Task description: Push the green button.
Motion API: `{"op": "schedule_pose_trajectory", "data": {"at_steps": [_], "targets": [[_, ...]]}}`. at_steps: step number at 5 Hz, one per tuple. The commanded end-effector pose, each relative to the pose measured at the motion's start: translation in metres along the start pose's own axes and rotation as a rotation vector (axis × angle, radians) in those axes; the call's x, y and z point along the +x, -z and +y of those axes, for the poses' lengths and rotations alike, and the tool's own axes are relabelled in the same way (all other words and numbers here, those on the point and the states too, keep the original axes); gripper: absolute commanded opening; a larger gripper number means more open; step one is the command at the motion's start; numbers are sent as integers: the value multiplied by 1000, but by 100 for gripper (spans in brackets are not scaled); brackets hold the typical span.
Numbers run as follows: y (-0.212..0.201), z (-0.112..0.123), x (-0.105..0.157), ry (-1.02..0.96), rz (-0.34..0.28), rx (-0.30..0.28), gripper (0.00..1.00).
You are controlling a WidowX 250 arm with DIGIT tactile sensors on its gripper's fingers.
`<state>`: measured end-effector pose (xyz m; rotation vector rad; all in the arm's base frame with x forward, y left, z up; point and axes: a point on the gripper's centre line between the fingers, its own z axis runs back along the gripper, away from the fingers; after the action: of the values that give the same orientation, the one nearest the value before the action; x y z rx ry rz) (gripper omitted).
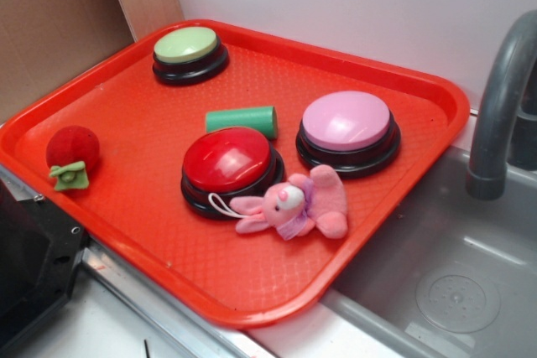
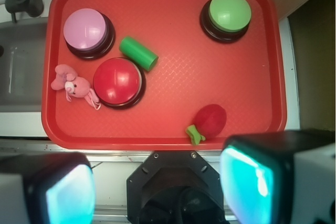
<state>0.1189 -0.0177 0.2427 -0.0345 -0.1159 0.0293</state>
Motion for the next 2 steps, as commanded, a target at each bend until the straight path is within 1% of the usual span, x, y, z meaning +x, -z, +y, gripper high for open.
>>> {"op": "schedule_pose_trajectory", "data": {"at_steps": [1,2], "targets": [[0,0,0,0,0,0,100],[42,50,47,-138,25,44,100]]}}
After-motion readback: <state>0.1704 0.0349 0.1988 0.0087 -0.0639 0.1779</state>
